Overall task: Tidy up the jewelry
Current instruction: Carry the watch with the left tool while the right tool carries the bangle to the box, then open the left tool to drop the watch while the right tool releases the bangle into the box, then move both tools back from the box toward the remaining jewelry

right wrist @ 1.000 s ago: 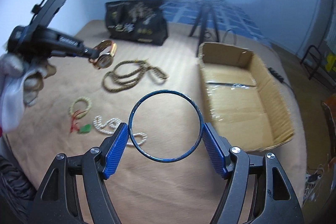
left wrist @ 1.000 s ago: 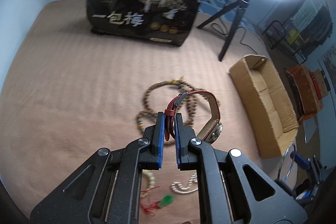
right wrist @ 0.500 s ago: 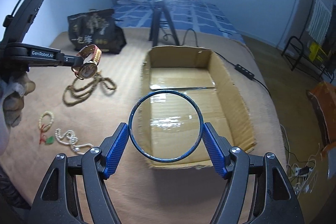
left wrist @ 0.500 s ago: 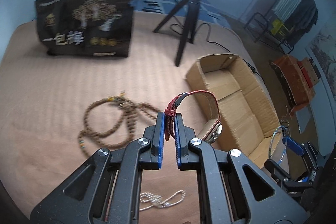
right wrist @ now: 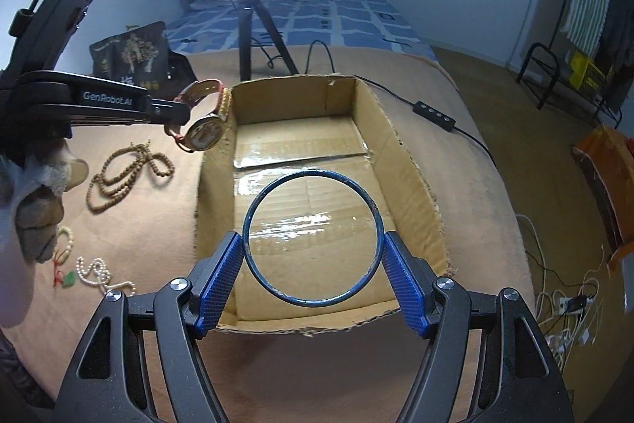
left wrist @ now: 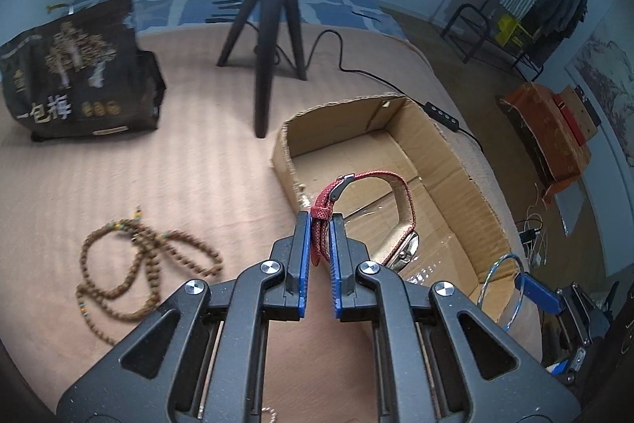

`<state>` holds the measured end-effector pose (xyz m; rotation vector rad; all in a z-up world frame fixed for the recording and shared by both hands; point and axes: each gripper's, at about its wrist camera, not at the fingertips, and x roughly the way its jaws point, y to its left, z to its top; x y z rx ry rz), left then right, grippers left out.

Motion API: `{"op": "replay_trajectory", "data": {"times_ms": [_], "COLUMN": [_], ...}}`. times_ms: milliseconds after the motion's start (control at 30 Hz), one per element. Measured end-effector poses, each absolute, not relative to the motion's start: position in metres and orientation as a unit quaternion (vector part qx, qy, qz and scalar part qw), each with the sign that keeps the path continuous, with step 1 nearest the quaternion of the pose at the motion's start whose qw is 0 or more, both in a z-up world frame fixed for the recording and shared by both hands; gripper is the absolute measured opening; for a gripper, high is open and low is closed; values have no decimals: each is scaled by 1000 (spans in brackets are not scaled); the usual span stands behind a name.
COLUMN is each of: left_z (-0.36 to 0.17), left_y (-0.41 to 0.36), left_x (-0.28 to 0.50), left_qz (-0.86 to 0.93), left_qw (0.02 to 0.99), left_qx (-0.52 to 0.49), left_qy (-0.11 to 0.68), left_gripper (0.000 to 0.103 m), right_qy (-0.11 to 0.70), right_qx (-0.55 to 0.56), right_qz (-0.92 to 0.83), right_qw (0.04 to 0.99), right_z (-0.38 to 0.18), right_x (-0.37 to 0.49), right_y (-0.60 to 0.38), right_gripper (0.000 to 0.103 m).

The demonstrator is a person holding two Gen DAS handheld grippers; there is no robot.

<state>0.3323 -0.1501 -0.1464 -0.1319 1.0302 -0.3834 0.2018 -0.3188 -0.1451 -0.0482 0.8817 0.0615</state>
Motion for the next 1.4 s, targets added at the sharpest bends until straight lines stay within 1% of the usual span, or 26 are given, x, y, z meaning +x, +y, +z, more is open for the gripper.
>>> {"op": "replay_trajectory", "data": {"times_ms": [233, 300, 367, 400, 467, 533, 967, 1333, 1367, 1400], "left_z": [-150, -151, -151, -150, -148, -146, -131, -98, -95, -92], "left_y": [-167, -171, -174, -175, -176, -176, -155, -104, -96, -89], "left_x": [337, 337, 336, 335, 333, 331, 316, 289, 286, 284], "left_qz": [-191, -201, -205, -205, -207, -207, -189, -158, -153, -149], "left_qw": [846, 842, 842, 844, 846, 848, 864, 890, 892, 894], "left_qx": [-58, -60, -56, -51, -46, -40, -24, 2, 6, 8], "left_qy": [494, 497, 495, 494, 490, 486, 466, 428, 425, 423], "left_gripper": [7, 15, 16, 21, 27, 27, 27, 27, 27, 34], "right_qy": [432, 430, 432, 432, 433, 430, 422, 400, 398, 396], "right_qx": [-9, -13, -16, -18, -24, -29, -31, -30, -29, -26], "right_qz": [29, 25, 22, 20, 15, 12, 12, 12, 13, 14], "right_qw": [901, 902, 902, 901, 901, 902, 906, 916, 917, 918], "right_z": [-148, -148, -149, -149, -149, -148, -142, -124, -122, -121], "right_x": [205, 205, 205, 205, 204, 203, 199, 186, 186, 186], "right_y": [-327, -327, -326, -326, -325, -324, -322, -312, -311, -309], "right_gripper": [71, 72, 72, 72, 76, 78, 78, 78, 78, 78]}}
